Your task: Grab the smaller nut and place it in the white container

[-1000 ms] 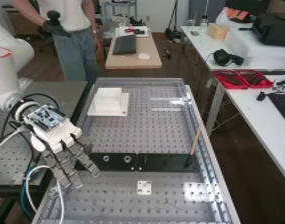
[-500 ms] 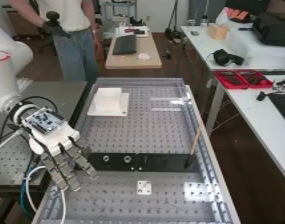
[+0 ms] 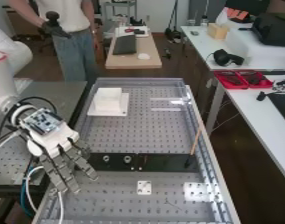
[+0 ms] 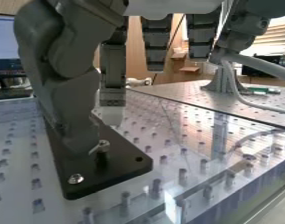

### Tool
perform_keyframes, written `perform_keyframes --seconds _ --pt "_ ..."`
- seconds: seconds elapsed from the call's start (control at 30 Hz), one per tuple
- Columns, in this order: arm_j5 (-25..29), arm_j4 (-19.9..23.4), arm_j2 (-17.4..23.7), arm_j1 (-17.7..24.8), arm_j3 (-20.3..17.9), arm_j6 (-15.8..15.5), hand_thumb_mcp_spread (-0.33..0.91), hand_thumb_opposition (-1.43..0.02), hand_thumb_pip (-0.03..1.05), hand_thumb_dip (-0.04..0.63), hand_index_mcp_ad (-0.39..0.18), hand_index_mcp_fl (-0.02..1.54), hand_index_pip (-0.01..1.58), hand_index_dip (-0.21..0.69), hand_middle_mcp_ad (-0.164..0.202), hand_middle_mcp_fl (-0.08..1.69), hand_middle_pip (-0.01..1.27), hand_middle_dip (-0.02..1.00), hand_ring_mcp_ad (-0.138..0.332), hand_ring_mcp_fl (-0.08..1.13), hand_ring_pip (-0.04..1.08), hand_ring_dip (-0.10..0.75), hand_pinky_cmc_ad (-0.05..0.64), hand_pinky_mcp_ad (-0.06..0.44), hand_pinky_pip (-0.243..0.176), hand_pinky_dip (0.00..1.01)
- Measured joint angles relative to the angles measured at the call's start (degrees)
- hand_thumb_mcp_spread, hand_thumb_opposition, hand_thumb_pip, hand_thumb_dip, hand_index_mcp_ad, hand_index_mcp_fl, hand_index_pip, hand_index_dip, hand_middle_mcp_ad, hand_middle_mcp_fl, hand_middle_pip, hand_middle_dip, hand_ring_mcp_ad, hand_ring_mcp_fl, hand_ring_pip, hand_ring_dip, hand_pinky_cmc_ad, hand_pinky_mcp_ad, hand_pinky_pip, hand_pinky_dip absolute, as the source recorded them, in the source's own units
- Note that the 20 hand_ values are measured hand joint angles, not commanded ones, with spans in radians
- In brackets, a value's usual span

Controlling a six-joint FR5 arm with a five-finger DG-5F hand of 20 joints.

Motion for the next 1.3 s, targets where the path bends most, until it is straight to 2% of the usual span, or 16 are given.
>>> perform_keyframes --seconds 0.27,0.37,0.53,1.3 --pt "-2.40 0.86 -0.12 -1.32 0.02 -0.99 0.46 -0.86 0.56 0.206 -0.169 0.29 1.38 0.157 0.084 0.06 0.14 0.17 0.248 0.01 0.08 -0.056 0.302 0.215 -0.105 0.18" --pt "-3.37 1.16 -0.32 -1.81 0.01 -1.45 0.46 -0.86 0.56 0.206 -0.185 0.29 1.38 0.152 0.080 0.11 0.14 0.17 0.246 0.01 0.08 -0.052 0.302 0.216 -0.105 0.18" --pt "-4.92 1.98 -0.61 -2.43 -0.17 -2.49 0.47 -0.88 0.56 0.206 -0.185 0.31 1.37 0.138 0.080 0.11 0.14 0.17 0.237 0.01 0.08 -0.052 0.304 0.197 -0.108 0.18" --pt "-9.97 7.28 -2.40 -4.82 -1.26 -6.20 0.47 -0.88 0.56 0.206 -0.185 0.31 1.41 0.129 0.077 0.11 0.14 0.17 0.236 0.03 0.09 -0.052 0.304 0.199 -0.105 0.18"
